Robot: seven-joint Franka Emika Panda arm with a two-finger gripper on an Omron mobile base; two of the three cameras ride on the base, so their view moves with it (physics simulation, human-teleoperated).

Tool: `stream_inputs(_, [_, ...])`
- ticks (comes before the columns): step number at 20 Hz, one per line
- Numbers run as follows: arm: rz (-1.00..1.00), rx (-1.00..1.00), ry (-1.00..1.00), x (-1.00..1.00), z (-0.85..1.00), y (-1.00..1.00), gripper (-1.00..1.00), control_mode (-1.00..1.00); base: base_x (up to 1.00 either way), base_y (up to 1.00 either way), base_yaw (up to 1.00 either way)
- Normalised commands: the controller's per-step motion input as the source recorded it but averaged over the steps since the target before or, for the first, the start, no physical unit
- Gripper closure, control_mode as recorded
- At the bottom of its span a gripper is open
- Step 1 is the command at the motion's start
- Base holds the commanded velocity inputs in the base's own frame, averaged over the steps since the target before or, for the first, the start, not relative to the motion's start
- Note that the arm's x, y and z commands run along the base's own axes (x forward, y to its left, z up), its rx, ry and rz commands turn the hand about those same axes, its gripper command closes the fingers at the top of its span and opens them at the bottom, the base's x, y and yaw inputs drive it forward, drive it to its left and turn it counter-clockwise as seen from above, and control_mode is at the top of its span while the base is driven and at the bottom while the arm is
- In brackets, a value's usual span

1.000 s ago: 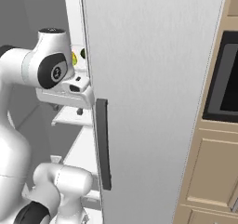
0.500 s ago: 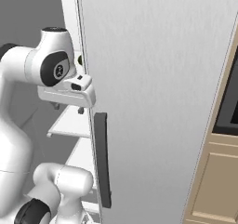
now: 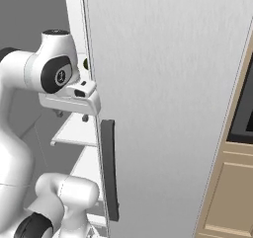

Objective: Take the corn and lime out of the freezer and place them in the tupperware container on the counter. Then put the tupperware containing the vegetables back in the freezer.

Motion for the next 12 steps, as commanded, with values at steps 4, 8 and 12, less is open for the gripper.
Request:
stream_inputs(4, [0.0,0.0,-0.05,0.15,0.07,0.0,-1.0,-1.0,0.27,0.04,0.0])
stream_inputs(8, [0.0,0.0,-0.26,0.02,0.24,0.01,-1.0,-1.0,0.0,0.0,0.0])
stream_inputs(12, [0.03,0.0,-0.49,-0.09,0.35,0.03,-1.0,-1.0,0.0,0.0,0.0])
